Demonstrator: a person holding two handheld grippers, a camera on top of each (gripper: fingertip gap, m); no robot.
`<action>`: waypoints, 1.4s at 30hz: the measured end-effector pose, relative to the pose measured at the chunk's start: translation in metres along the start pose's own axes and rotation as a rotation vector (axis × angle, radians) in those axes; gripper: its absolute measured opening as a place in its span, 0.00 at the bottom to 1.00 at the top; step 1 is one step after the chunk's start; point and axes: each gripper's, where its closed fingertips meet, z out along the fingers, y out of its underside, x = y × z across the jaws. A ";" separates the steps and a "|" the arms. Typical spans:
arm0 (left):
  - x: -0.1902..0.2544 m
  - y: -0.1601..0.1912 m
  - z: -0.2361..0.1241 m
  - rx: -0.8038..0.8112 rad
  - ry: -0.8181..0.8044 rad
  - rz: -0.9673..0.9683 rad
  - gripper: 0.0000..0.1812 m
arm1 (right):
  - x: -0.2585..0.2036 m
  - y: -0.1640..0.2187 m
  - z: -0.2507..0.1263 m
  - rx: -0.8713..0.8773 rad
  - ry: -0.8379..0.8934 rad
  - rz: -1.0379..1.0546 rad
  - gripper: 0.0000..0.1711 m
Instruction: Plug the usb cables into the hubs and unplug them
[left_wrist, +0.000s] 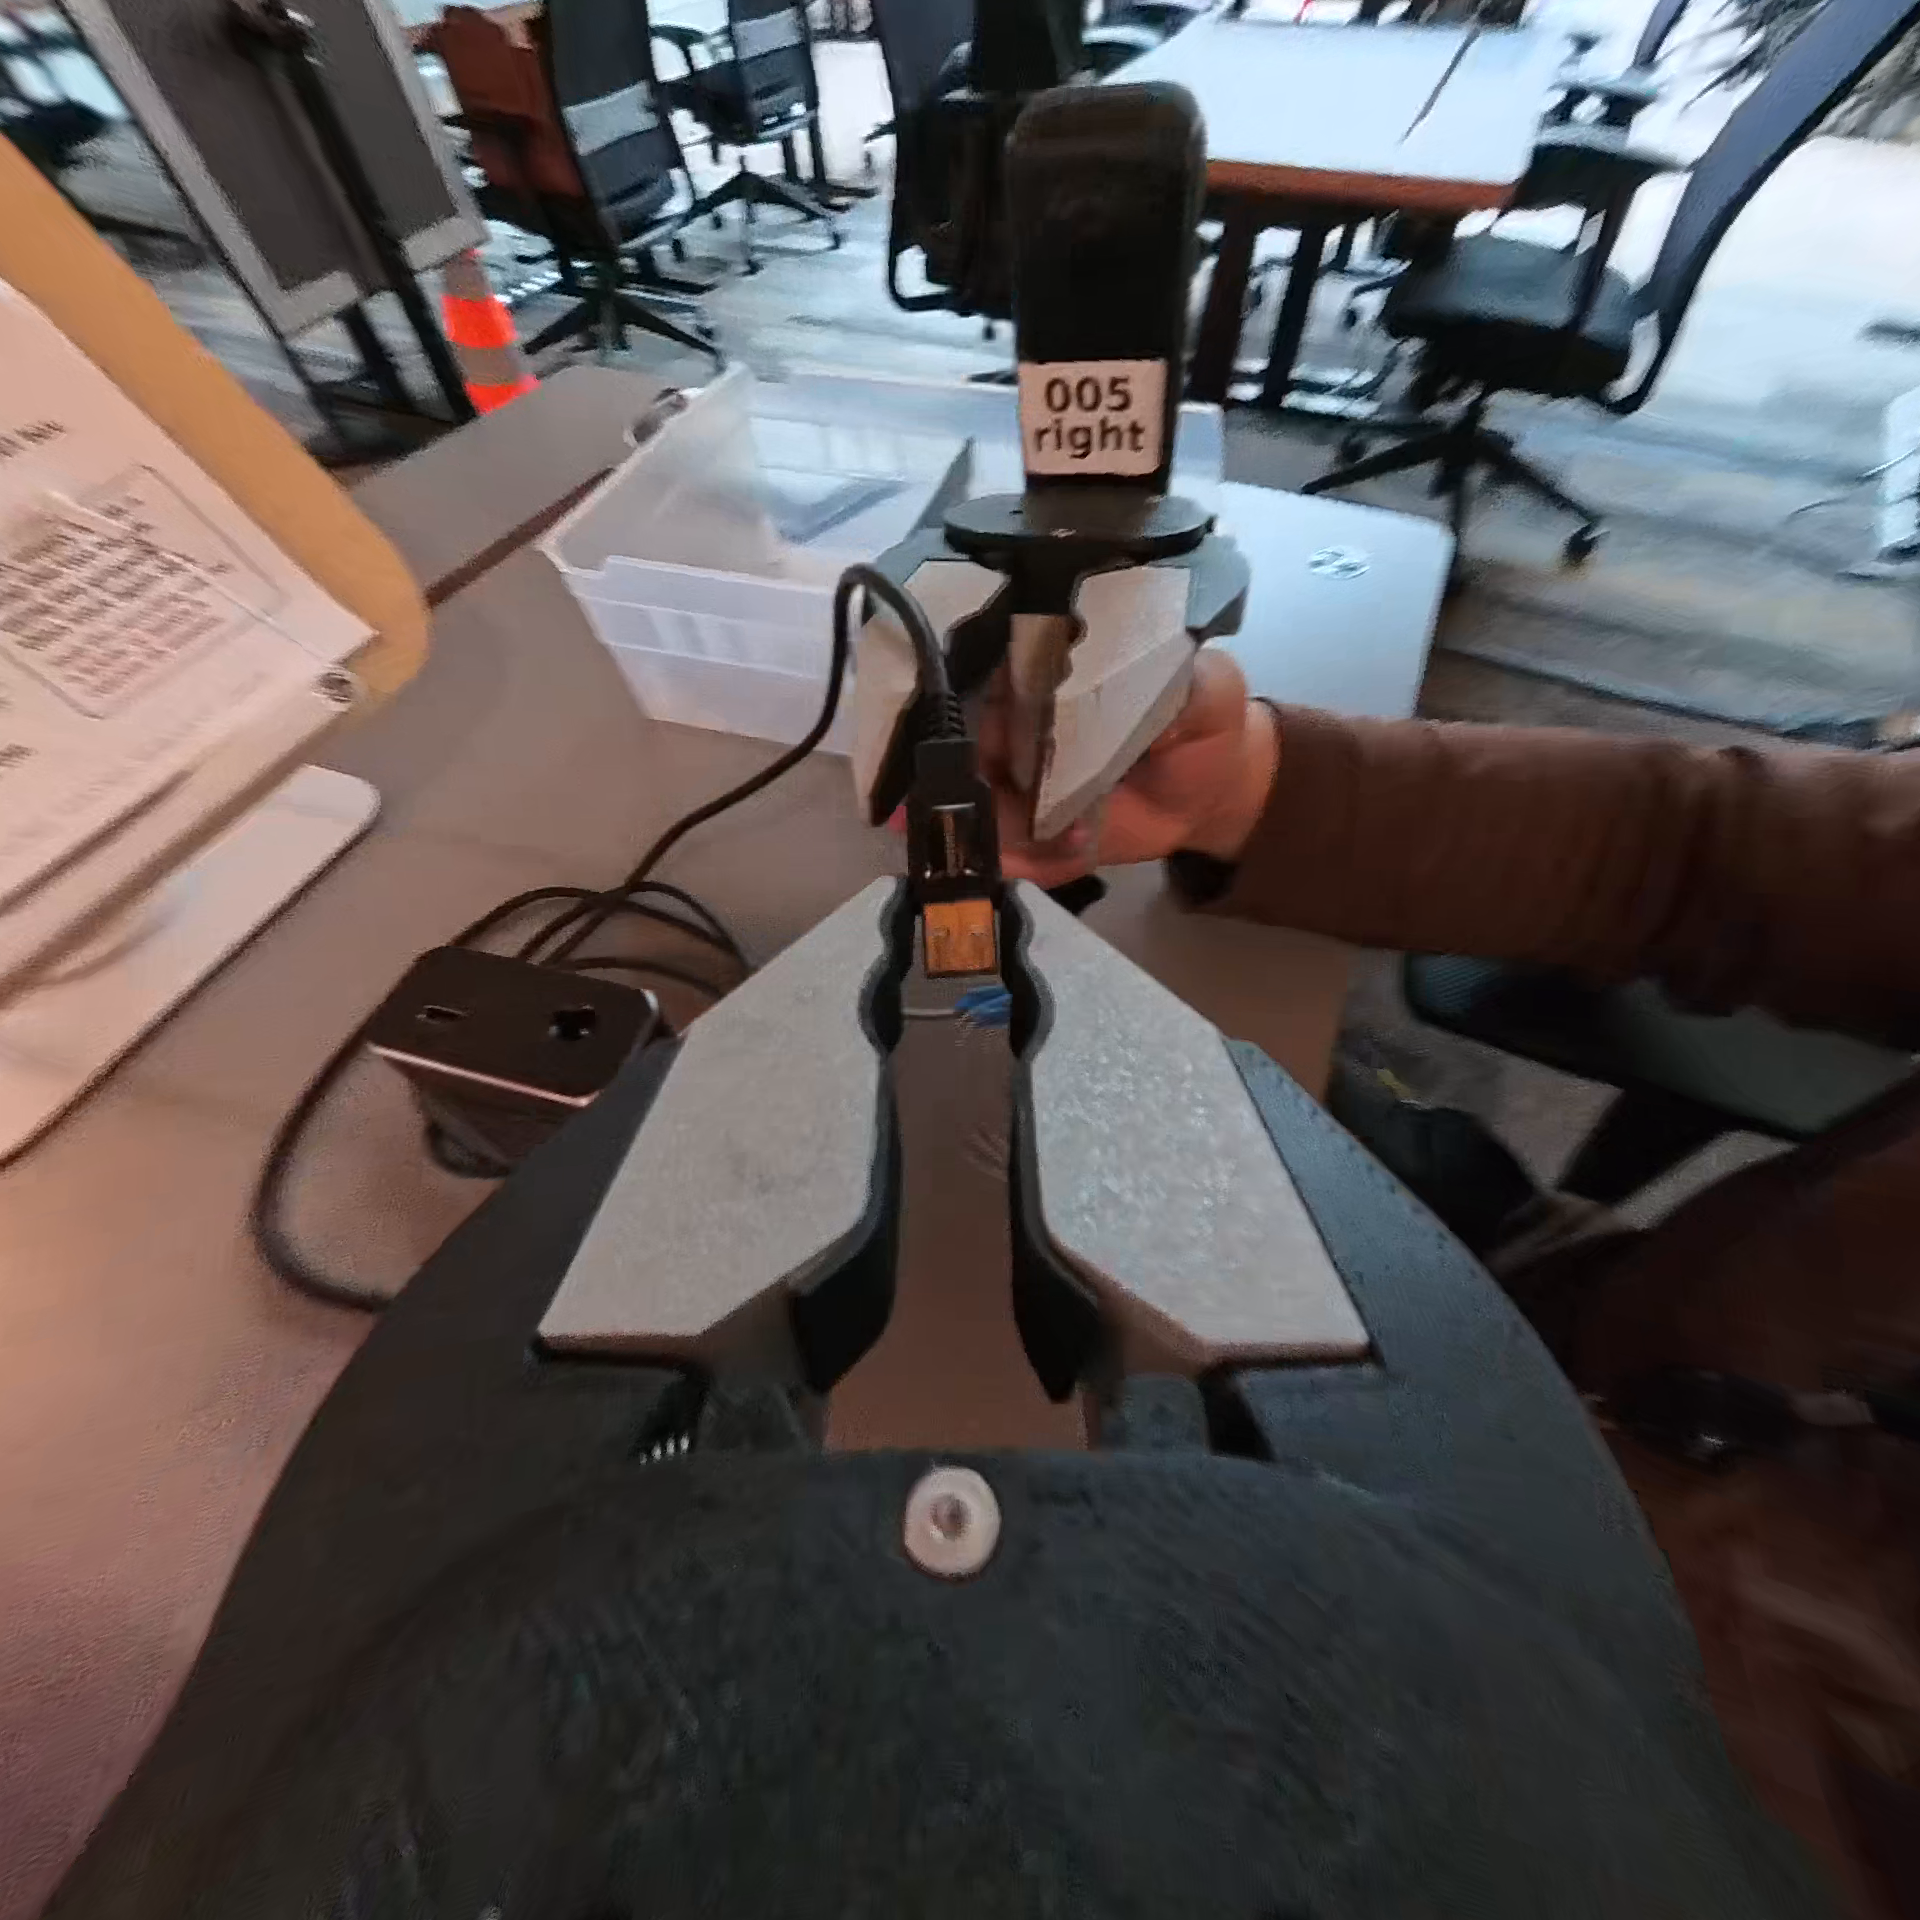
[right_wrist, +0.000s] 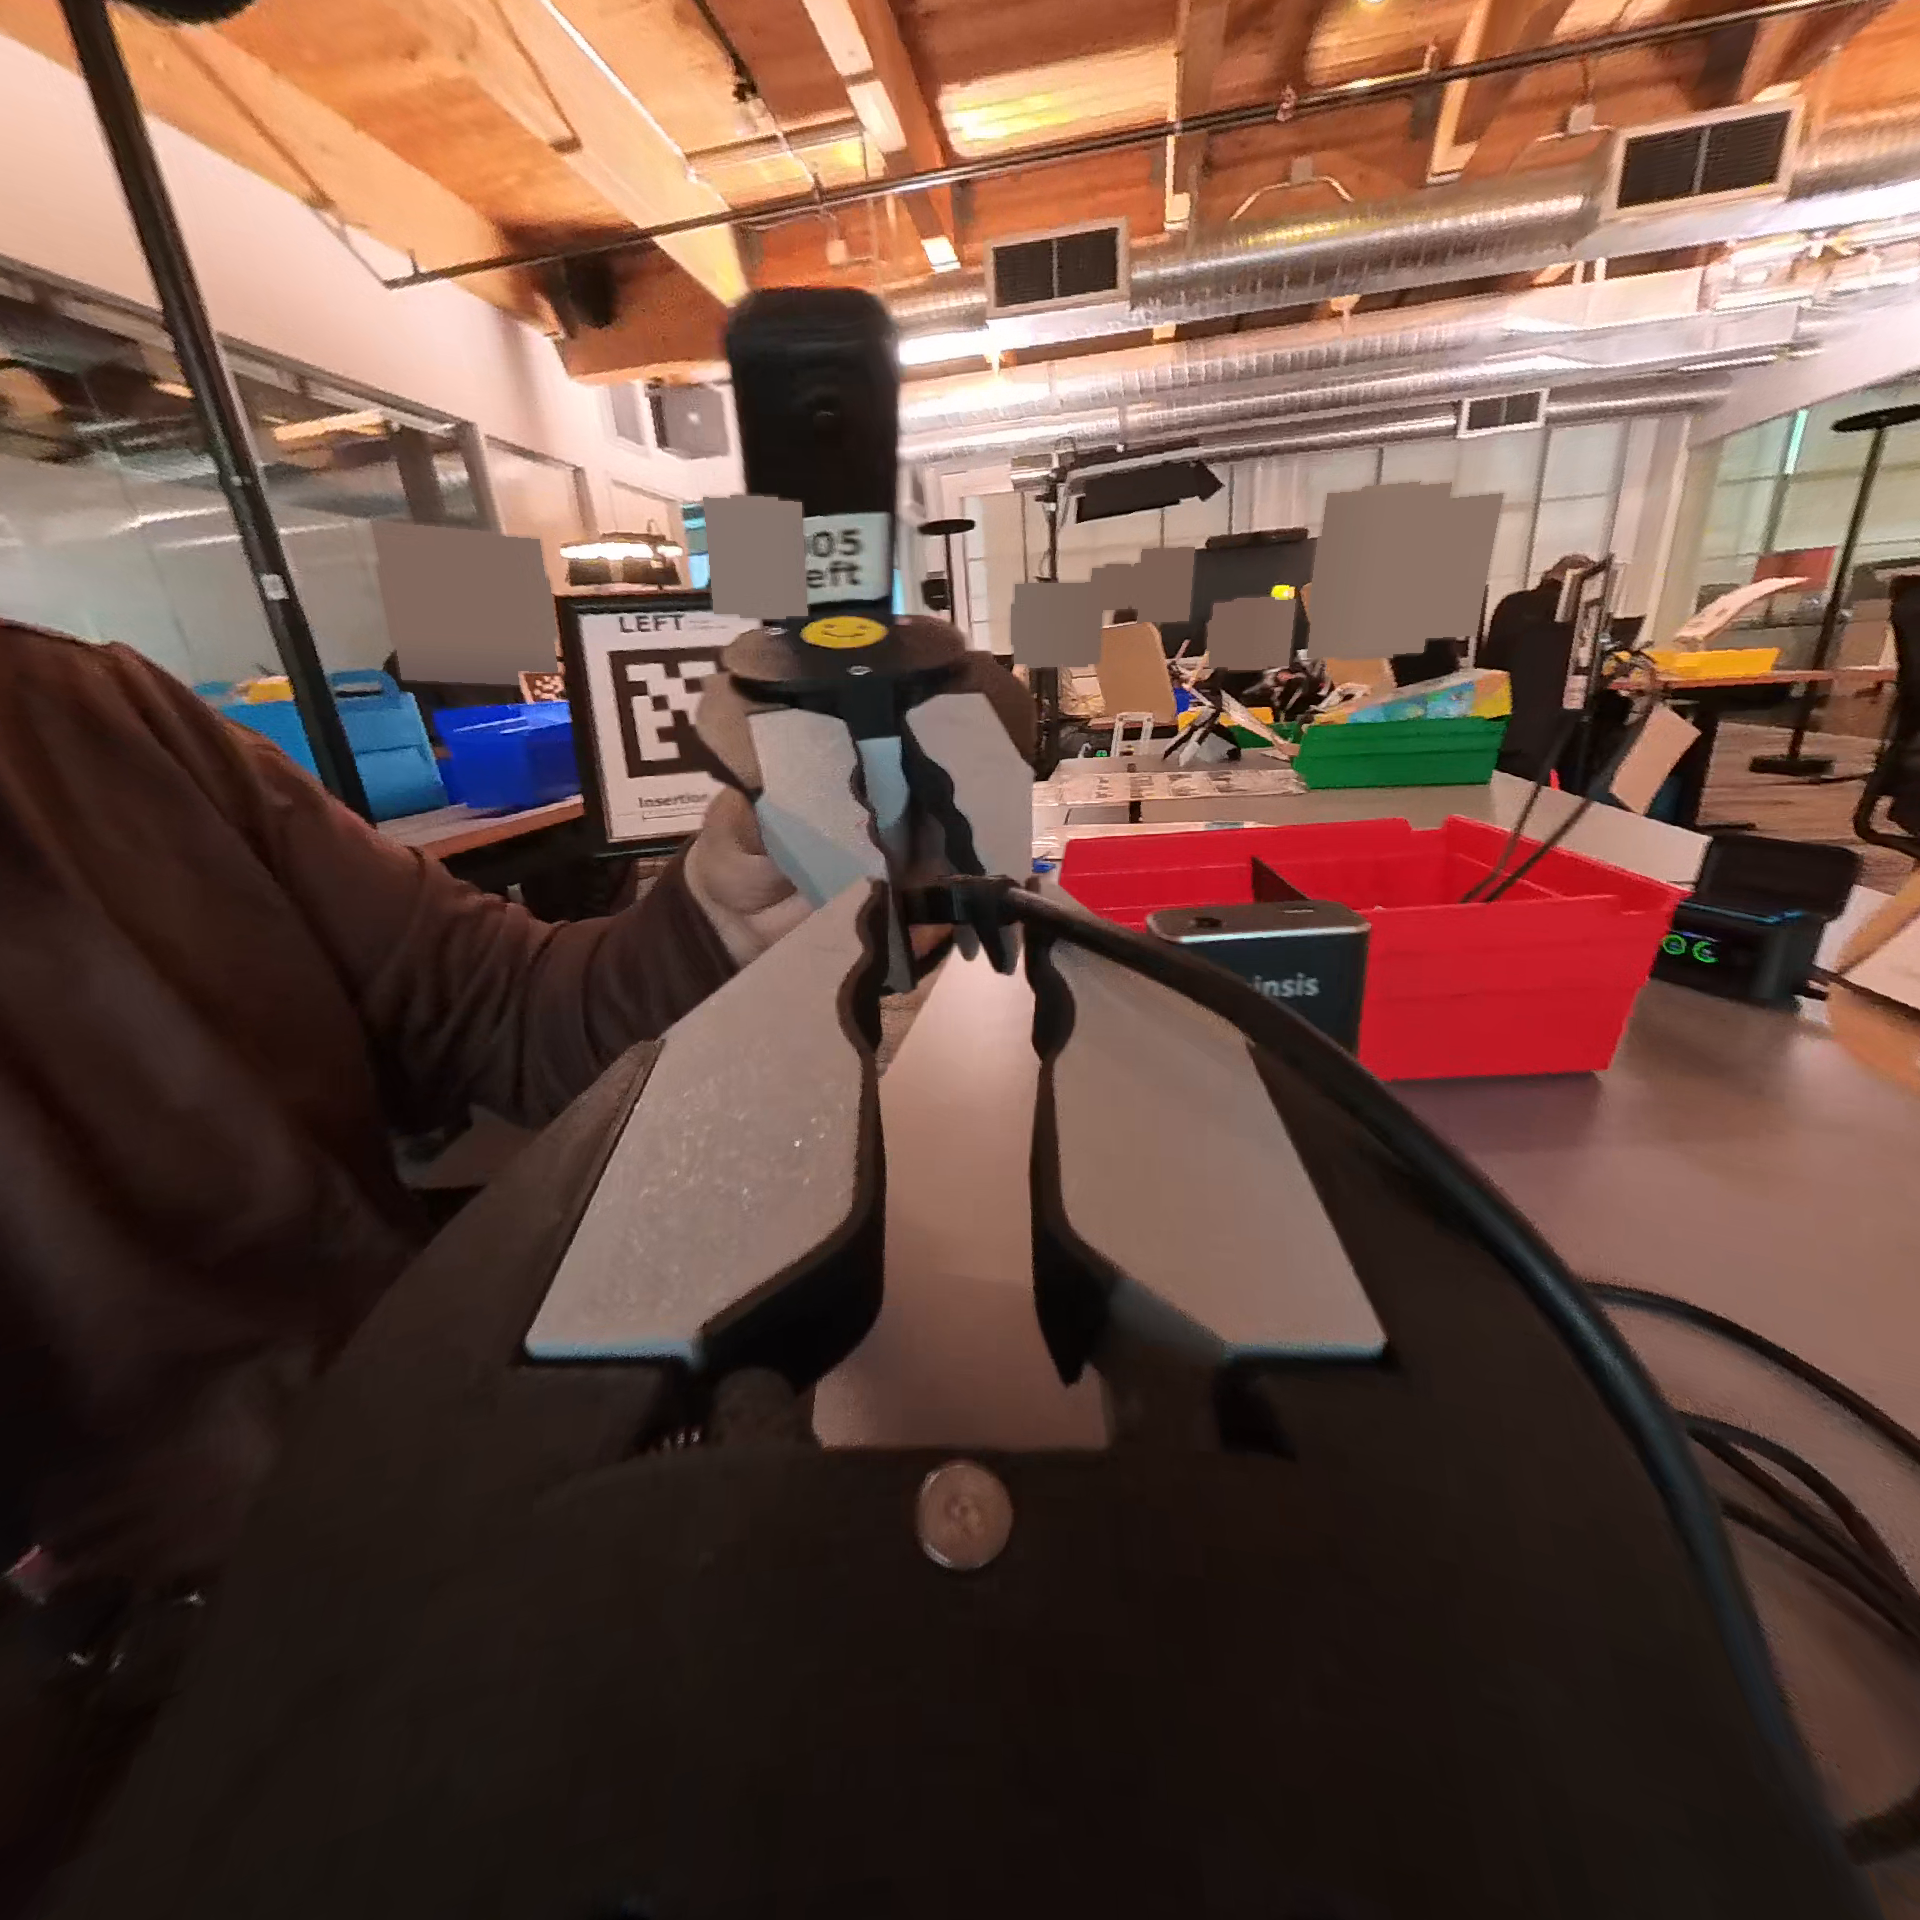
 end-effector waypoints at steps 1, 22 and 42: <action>0.003 0.000 -0.001 0.007 0.038 -0.028 0.08 | -0.003 0.000 0.000 -0.001 -0.018 0.004 0.12; -0.023 0.015 -0.036 -0.054 -0.100 0.038 0.33 | 0.033 -0.005 -0.015 0.042 0.123 0.129 0.07; -0.084 0.074 0.016 -0.013 -0.022 -0.094 0.51 | 0.045 0.016 -0.010 -0.031 0.156 0.160 0.07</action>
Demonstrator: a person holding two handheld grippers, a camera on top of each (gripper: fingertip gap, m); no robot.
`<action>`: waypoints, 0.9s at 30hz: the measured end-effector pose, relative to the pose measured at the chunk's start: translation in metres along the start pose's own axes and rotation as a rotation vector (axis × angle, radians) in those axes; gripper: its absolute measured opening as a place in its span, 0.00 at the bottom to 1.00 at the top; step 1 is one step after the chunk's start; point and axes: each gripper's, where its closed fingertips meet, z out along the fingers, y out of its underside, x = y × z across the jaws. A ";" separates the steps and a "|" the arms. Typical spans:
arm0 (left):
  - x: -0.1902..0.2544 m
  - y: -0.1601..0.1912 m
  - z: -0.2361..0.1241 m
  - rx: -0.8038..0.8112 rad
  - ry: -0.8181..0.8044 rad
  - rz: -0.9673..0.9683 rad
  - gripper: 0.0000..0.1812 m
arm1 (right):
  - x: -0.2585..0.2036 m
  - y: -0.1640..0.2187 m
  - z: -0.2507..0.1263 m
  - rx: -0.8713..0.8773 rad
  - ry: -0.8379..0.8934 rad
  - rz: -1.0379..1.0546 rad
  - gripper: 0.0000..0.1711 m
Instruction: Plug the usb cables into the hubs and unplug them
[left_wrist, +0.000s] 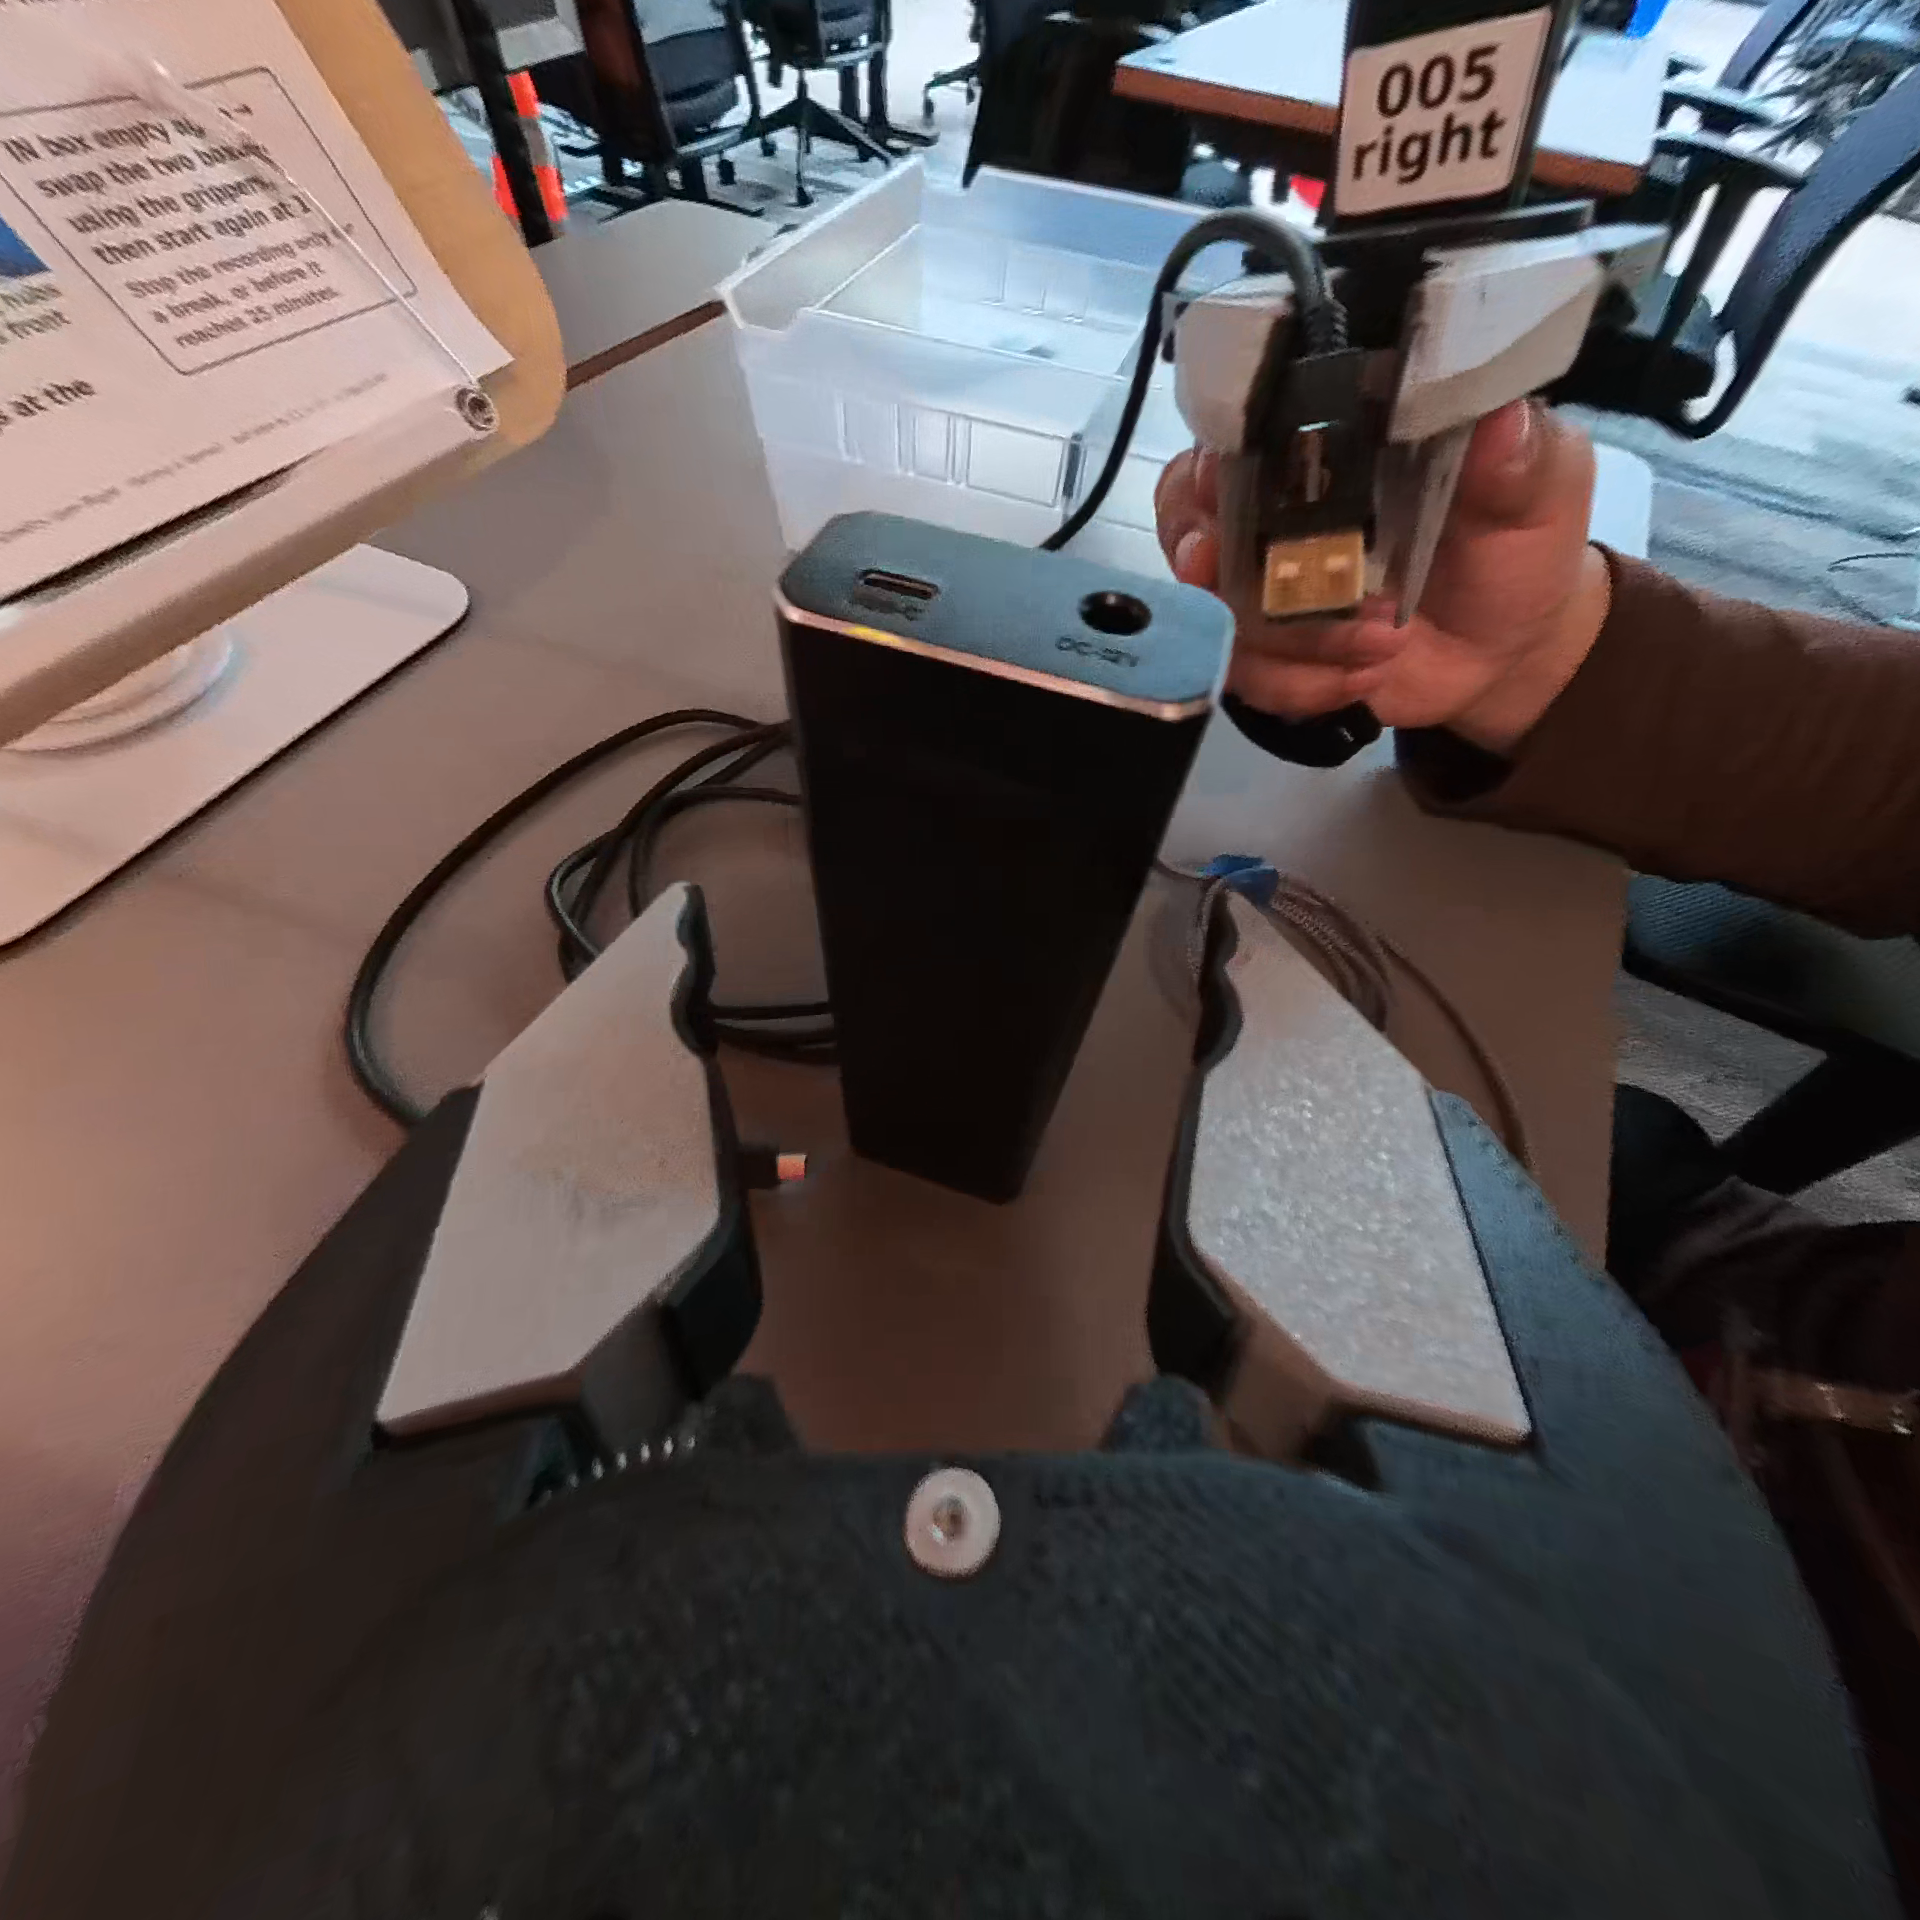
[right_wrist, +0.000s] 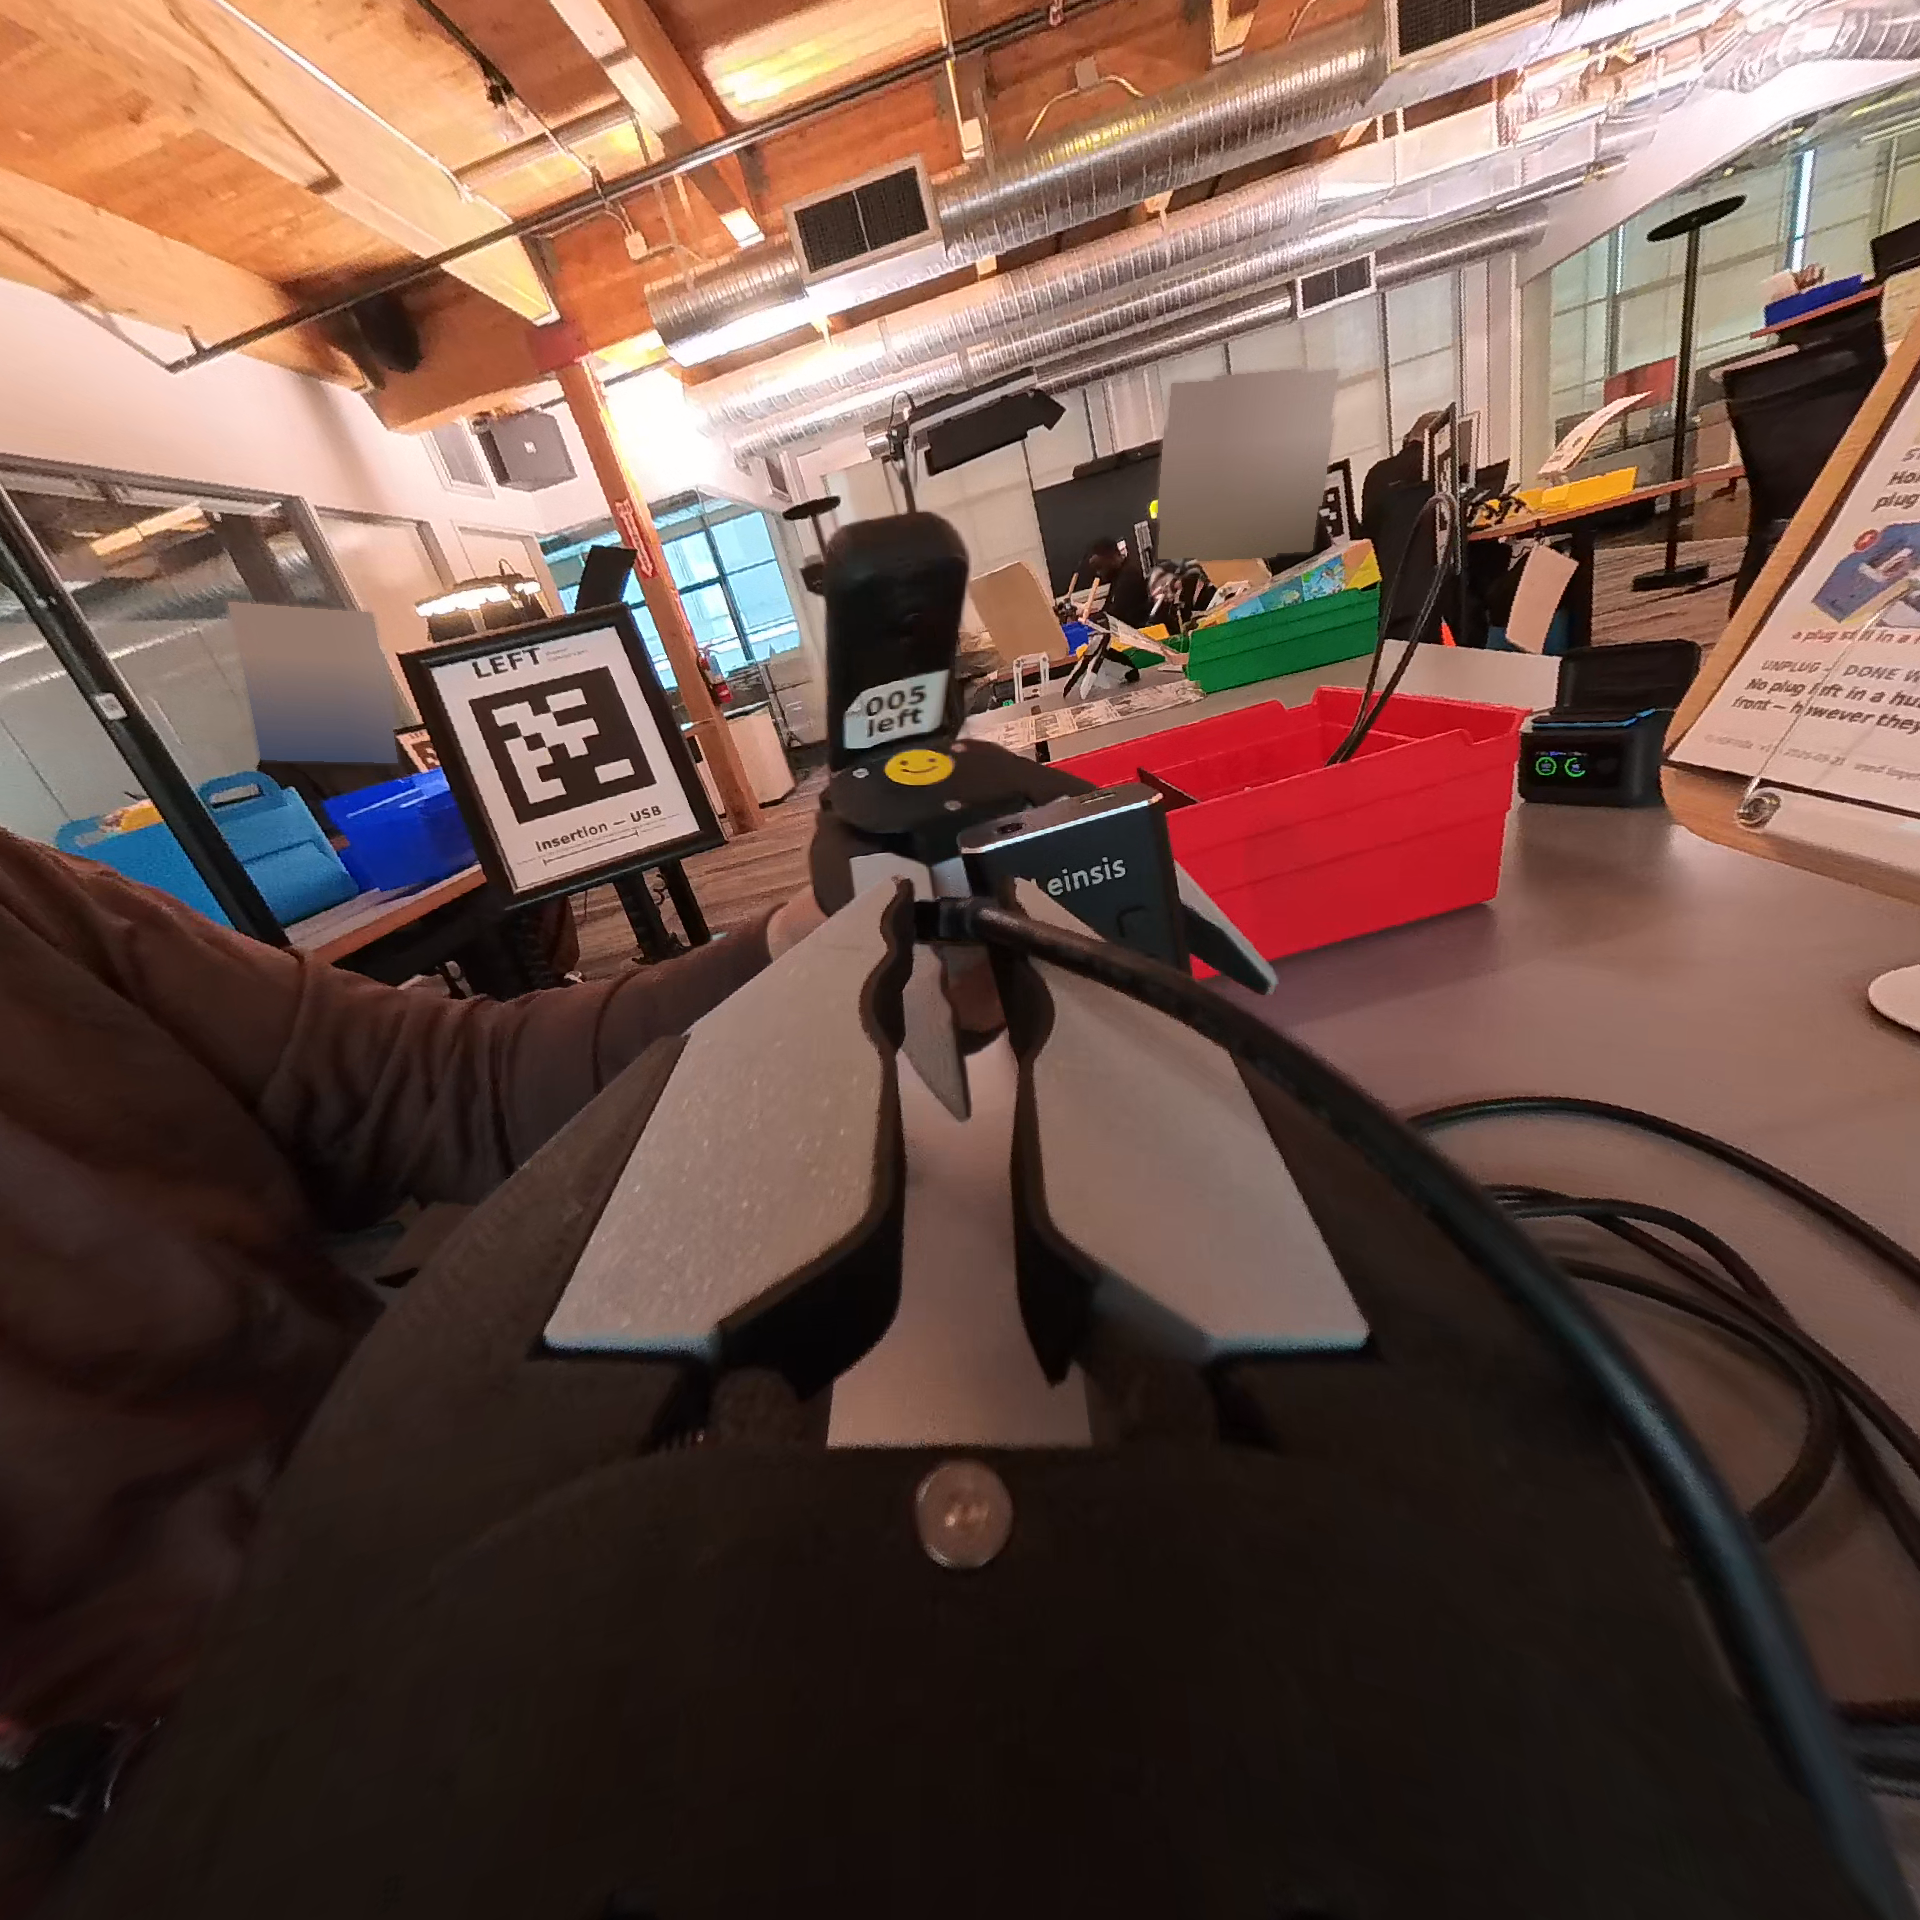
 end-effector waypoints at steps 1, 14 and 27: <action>-0.001 0.000 0.002 0.006 0.014 -0.006 0.51 | 0.000 0.000 0.000 0.000 -0.001 0.001 0.07; 0.008 0.018 0.031 -0.013 0.132 0.133 0.37 | 0.004 0.009 0.005 -0.031 -0.004 0.022 0.07; 0.010 0.027 0.030 -0.019 0.218 0.170 0.36 | 0.011 0.014 0.005 -0.043 0.012 0.030 0.07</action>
